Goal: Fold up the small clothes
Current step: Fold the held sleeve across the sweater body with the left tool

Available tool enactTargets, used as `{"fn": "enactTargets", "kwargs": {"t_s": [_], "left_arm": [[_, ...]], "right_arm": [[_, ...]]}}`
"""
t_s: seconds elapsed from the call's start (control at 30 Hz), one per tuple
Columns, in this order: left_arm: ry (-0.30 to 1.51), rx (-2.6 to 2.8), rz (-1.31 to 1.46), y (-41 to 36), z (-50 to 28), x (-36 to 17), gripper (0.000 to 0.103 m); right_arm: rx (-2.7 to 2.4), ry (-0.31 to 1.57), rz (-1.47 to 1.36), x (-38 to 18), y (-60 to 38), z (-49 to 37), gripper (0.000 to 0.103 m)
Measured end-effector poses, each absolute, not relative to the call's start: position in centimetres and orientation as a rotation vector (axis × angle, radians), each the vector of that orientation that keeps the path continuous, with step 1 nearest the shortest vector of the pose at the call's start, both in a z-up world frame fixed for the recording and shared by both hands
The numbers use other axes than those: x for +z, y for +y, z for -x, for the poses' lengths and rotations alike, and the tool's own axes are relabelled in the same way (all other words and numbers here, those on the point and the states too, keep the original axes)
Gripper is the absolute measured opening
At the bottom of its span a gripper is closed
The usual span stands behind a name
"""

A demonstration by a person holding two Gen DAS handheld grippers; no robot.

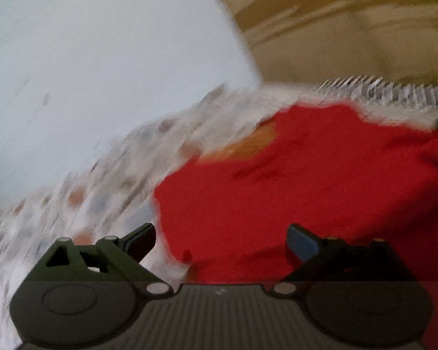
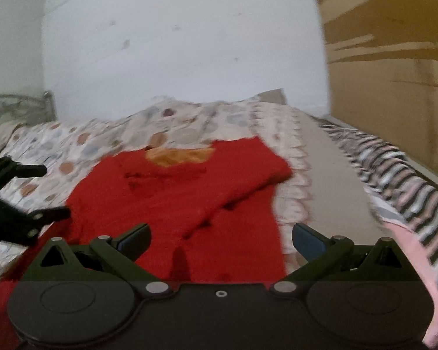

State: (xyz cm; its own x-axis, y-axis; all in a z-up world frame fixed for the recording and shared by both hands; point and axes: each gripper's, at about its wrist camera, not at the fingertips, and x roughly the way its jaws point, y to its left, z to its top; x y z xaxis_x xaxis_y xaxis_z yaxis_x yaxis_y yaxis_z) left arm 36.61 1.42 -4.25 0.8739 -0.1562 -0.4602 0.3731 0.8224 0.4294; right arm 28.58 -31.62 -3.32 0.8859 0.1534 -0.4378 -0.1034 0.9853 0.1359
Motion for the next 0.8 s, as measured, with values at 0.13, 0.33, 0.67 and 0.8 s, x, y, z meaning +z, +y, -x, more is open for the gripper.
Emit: {"fn": "enactTargets", "kwargs": {"t_s": [0.13,0.33,0.67,0.8], "left_arm": [[0.511,-0.225,-0.571,2.6,-38.6,-6.5,0.1],[0.434,-0.199,-0.488,3.1,-40.8,-6.9,0.102],[0.384,-0.054,-0.386,3.6,-45.0,-8.5,0.095],[0.323,-0.035,-0.385,3.7,-44.7,-8.0,0.069]], "right_arm": [[0.189,0.488,-0.076,-3.4,-29.6,-30.0,0.103],[0.194,0.528,-0.02,-4.9,-28.1,-30.9,0.103],[0.183,0.563,-0.104,-6.4,-29.4,-31.2,0.103],[0.174,0.561,-0.09,-6.6,-29.1,-31.2,0.103]]}}
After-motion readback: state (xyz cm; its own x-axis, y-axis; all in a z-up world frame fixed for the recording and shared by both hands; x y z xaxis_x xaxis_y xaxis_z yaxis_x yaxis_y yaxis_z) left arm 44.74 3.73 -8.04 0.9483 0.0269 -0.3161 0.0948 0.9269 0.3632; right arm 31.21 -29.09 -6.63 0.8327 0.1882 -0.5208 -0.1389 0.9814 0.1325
